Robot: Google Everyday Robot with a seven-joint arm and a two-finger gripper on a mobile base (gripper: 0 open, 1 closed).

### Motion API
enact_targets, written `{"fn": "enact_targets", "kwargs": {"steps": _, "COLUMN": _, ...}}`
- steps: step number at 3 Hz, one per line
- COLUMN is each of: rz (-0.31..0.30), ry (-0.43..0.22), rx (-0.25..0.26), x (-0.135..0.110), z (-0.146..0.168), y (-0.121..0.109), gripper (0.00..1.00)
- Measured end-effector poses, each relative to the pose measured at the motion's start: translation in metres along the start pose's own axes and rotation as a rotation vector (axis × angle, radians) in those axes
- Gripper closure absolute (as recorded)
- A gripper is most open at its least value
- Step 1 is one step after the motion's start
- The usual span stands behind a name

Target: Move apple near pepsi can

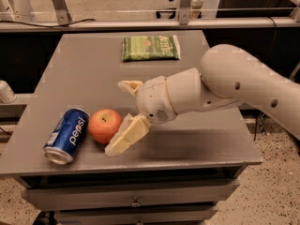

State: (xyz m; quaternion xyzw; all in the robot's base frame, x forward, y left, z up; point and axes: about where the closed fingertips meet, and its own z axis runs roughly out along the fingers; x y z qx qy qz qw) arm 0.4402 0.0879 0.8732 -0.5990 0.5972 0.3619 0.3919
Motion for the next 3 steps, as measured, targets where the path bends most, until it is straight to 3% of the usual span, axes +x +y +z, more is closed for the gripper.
{"fn": "enact_targets", "kwargs": {"steps": 1, "rz": -0.070, "ry": 0.046, "rx": 0.106, "x": -0.019, "z": -0.062, "y": -0.019, "gripper": 0.00}}
{"fn": "enact_targets", "kwargs": {"steps": 2, "rz": -0.149, "ry": 0.077, "rx": 0.177, "x": -0.036, "z": -0.127, "y": -0.043, "gripper": 0.00}}
{"fn": "enact_targets", "kwargs": {"steps": 3, "rz": -0.181, "ry": 0.062, "rx": 0.209, "x": -0.057, "z": -0.144, "y": -0.050, "gripper": 0.00}}
